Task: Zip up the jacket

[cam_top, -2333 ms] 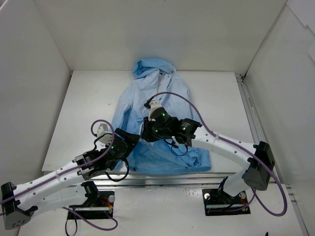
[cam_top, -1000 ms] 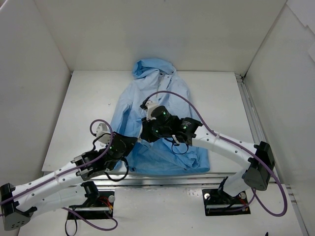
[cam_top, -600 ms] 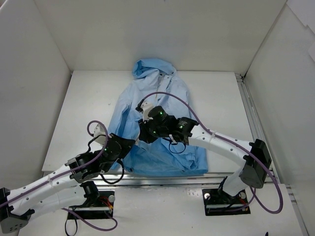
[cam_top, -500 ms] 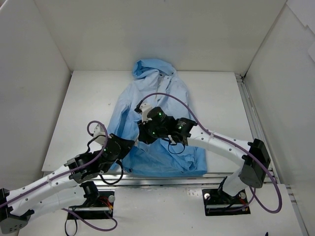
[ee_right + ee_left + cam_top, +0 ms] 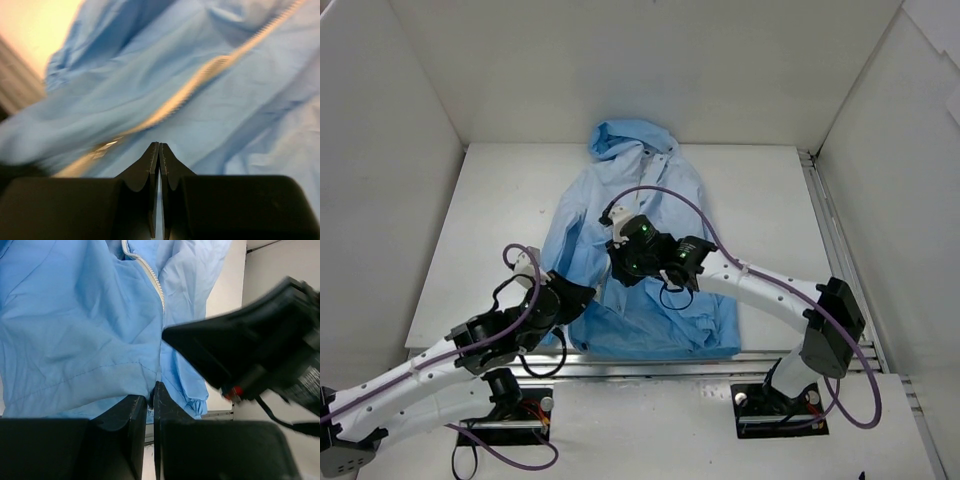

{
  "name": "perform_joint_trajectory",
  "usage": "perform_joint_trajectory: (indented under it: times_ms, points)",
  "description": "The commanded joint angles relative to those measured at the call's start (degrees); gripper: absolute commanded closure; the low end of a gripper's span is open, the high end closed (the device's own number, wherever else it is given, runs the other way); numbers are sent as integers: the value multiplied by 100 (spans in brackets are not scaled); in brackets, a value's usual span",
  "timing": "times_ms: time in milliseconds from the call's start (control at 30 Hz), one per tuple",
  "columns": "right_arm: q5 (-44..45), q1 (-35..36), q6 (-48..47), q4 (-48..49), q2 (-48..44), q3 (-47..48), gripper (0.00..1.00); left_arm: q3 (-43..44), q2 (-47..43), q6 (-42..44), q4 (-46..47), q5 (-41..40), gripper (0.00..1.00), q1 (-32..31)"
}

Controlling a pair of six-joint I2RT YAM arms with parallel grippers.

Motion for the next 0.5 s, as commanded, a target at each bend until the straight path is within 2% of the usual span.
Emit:
perform_joint_trajectory:
  times_ms: [0, 267, 367, 467]
  points:
    - [969, -403, -202, 16, 160, 81, 100, 435, -283, 283, 98, -18, 100, -34]
    - [900, -887, -351, 24, 319, 362, 100, 436, -485, 160, -307, -124, 100, -34]
    - [252, -958, -561, 42, 152, 415, 100, 366, -468, 125, -307, -116, 100, -34]
    - [-776, -993, -694, 129, -94, 301, 100, 137, -564, 151, -18, -107, 100, -34]
